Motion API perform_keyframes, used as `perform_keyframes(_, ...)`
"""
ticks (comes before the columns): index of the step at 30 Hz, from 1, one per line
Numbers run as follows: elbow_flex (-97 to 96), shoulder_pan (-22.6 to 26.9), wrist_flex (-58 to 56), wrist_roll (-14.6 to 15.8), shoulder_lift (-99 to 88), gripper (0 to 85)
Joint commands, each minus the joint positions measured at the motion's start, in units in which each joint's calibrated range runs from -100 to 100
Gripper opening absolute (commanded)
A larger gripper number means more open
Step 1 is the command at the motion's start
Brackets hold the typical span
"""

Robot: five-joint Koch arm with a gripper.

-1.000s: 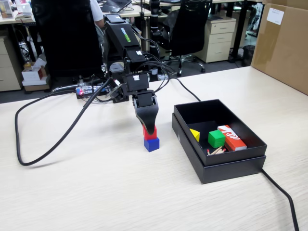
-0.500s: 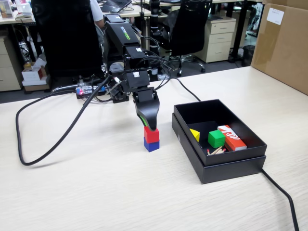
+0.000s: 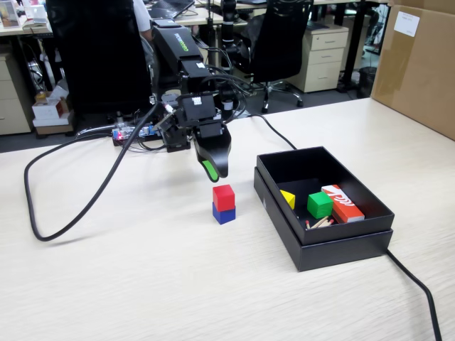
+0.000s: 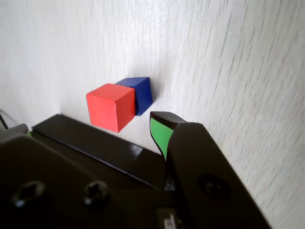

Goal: Put the red cube on top of the blue cube

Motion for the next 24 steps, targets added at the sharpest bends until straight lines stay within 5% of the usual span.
perform_keyframes(1,-0.51,-0.73,-0.49,-0.88,-8.56,49.6)
perform_keyframes(13,-26.34,-2.20,0.28,-3.52,-40.00,50.1)
perform_keyframes(24,-51.82,-3.52,15.66,-4.20,-53.08,49.7)
